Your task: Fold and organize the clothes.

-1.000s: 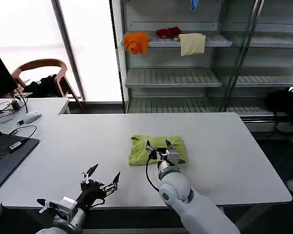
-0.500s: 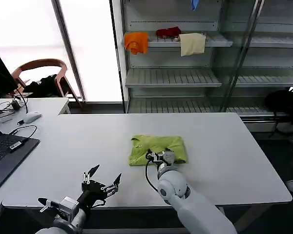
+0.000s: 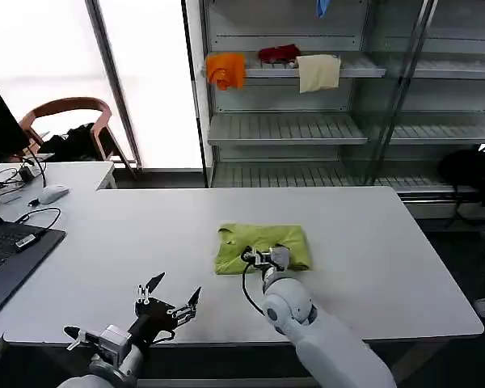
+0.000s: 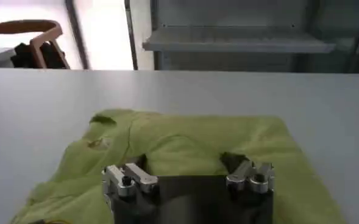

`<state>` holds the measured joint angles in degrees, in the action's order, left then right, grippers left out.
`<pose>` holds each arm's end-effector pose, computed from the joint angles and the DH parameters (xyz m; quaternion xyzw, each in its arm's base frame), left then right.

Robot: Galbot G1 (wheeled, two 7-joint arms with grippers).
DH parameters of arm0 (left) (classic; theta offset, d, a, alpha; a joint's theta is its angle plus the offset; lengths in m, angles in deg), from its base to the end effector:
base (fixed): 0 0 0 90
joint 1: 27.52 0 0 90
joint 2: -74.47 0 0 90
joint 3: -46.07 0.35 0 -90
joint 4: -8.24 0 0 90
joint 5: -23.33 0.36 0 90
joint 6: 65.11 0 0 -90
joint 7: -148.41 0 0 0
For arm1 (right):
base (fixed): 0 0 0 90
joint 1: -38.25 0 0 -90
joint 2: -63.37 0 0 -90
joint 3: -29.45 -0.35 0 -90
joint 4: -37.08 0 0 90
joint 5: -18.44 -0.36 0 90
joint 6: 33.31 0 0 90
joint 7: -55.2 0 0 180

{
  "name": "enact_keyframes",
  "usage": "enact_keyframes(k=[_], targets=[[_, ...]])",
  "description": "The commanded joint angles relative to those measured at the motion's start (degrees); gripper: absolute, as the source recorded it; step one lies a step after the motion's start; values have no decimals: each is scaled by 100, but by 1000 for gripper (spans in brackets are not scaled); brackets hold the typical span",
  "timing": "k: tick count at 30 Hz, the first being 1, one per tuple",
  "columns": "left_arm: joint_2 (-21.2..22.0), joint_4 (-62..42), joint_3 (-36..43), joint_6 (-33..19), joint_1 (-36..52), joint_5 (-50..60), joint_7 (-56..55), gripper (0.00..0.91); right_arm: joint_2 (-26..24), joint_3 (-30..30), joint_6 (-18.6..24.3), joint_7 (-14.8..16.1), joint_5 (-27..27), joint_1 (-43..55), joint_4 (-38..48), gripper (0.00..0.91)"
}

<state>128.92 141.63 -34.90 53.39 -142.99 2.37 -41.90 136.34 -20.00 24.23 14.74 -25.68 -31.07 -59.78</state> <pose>0.1871 0.0263 -0.2081 -0.1498 -0.9710 -0.1090 0.1510 0.3818 0.1323 -0.2424 0.0675 -0.9708 0.0120 0.2299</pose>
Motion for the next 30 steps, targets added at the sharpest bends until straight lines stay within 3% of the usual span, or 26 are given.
enact_keyframes(k=[1,5,9,14,30], targets=[[-3,-35,6,-1,0,35,14,907,-118,-8,-65,-264,-144,259,-907,907],[4,-39,8,-9,-10,43,21,907,-55,-22,-59,-140,-95,349,-694,907],[2,-32,1,-9,-11,48,25,907,151,-62,207,216,200,493,50,907],[-3,-37,-36,-36,-63,107,39,907,385,-135,217,422,311,549,769,907],[11,-136,-8,-96,-33,119,80,907,298,-144,214,634,387,164,1214,907]])
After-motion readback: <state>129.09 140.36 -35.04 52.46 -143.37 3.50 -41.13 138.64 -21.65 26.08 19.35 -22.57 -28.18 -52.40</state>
